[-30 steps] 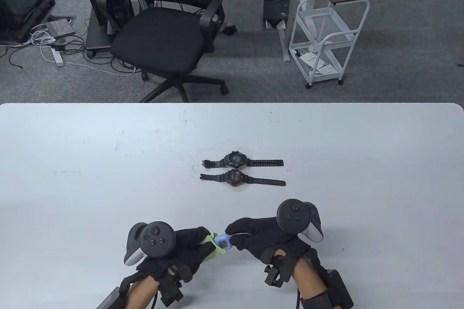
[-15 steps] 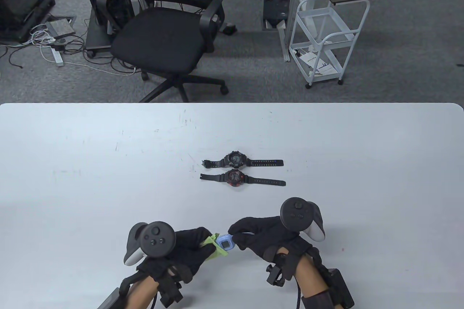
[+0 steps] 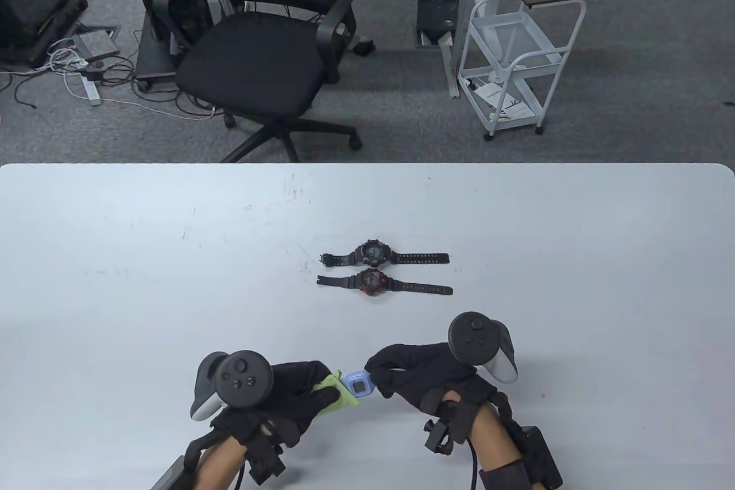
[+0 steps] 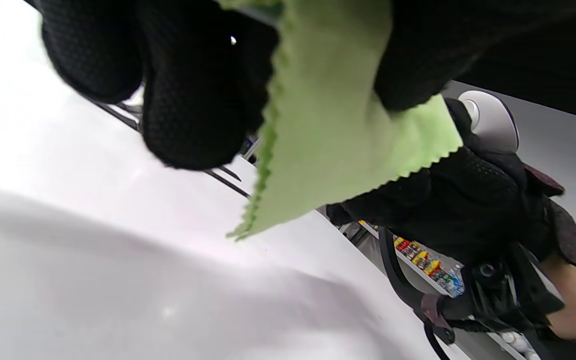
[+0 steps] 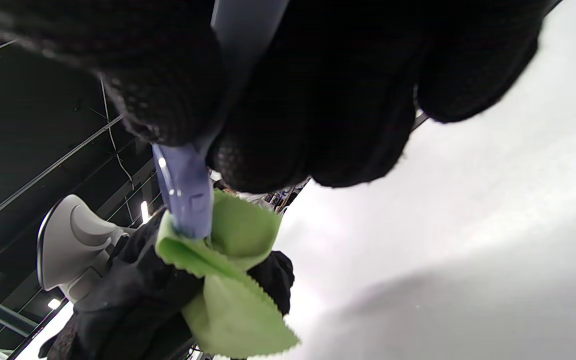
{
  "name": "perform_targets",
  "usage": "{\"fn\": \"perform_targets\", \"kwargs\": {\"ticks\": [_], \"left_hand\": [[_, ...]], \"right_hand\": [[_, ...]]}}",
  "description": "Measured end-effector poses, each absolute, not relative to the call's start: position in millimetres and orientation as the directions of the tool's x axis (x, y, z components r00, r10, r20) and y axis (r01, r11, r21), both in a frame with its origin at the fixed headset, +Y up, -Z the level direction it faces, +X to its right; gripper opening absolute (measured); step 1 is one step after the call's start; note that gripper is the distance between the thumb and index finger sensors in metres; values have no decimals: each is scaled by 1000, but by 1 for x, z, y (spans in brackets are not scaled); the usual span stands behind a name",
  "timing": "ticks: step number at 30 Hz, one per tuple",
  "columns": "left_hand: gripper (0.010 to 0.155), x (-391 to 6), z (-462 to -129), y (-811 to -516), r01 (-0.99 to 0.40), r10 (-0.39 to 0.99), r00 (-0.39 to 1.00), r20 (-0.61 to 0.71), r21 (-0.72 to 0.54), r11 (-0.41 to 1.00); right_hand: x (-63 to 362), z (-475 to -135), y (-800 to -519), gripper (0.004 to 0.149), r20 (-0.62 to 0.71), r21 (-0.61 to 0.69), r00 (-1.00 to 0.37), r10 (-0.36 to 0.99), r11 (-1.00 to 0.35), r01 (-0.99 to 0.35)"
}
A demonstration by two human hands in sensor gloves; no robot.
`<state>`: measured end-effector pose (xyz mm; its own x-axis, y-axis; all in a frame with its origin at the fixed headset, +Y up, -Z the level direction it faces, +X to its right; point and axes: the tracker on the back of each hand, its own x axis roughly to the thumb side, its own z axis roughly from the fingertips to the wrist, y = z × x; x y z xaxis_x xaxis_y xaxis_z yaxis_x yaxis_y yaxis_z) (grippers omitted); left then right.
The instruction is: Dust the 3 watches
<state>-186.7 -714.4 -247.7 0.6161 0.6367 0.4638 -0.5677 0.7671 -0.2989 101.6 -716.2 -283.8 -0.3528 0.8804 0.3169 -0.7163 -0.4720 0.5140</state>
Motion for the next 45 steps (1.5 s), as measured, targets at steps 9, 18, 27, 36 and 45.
{"fn": "perform_targets", "kwargs": {"ticks": [9,18,27,36,45], "left_hand": [[48,-185,-249,-715,-560,645,605,468,-326,762],[48,-188,-248,-713,-553,609,639,469,-270,788],[48,-193,-252,-716,-560,619,653,435,-273,782],[48,-189,-252,-719,-533,630,649,428,-334,777],[48,-194,-252,-715,-552,625,653,427,-296,780]], "right_hand": [[106,-285,-717,47,306,508,-348,886,-461,-728],[108,-286,-719,47,298,506,-340,892,-450,-736],[112,-288,-720,47,287,508,-349,892,-450,-735],[114,-288,-720,47,279,500,-354,893,-449,-740],[117,-289,-721,47,272,498,-344,899,-437,-749]]}}
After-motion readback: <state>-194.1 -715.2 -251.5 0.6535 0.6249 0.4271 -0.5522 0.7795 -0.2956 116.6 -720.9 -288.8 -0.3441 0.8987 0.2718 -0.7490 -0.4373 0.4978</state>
